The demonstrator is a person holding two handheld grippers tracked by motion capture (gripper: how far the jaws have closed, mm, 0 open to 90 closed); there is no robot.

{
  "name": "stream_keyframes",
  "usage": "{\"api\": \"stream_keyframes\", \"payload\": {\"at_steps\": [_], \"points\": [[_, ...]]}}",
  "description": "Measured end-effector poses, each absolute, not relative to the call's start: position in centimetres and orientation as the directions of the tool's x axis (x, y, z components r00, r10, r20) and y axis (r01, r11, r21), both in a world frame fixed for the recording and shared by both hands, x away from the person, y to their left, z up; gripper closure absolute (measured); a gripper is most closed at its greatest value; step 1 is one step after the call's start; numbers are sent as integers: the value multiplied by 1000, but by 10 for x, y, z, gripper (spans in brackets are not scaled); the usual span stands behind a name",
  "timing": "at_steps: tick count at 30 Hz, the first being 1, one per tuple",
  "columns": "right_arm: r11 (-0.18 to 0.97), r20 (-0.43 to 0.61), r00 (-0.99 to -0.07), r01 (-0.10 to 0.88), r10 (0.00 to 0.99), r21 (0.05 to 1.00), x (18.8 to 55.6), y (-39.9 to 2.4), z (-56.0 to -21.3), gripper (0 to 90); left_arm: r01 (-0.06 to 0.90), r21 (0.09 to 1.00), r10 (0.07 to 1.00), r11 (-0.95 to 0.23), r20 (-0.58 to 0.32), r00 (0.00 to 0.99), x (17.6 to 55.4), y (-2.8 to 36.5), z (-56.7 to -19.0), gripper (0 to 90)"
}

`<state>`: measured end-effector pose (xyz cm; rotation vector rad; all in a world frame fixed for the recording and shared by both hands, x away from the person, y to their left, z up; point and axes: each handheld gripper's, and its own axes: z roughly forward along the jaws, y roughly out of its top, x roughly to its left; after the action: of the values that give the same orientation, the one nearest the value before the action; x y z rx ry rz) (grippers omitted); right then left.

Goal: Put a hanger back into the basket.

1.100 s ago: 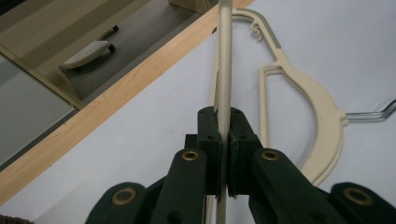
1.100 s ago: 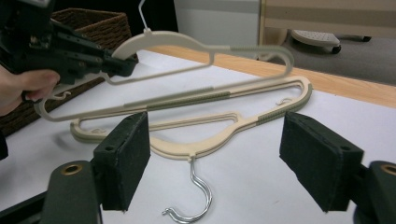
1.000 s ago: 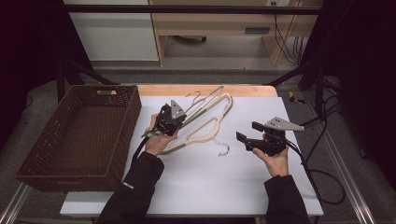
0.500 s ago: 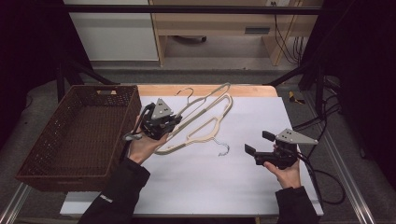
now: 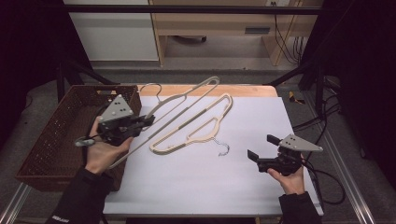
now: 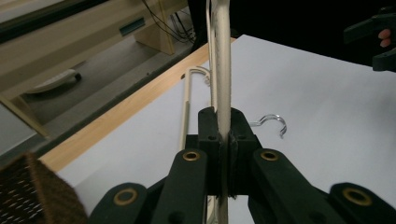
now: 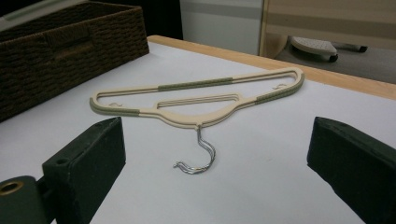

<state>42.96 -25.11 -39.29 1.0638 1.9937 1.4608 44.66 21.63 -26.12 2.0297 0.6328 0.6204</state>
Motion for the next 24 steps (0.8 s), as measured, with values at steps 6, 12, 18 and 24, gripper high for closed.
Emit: {"api": "stream_keyframes", "payload": {"at_steps": [6,12,18,24], "points": [[137,90,-595,325,798,936,429,-249,-394,49,193,871,674,-452,192,713,441,257,-244,866],[145,82,-597,323,798,935,430,-248,-395,50,206,869,696,-449,196,690,444,301,-240,866],[141,85,-599,321,796,937,429,-247,-393,52,236,869,720,-434,178,670,452,339,-247,866],[150,79,-603,320,794,935,428,-243,-393,51,288,867,757,-406,143,637,462,374,-261,865]]}}
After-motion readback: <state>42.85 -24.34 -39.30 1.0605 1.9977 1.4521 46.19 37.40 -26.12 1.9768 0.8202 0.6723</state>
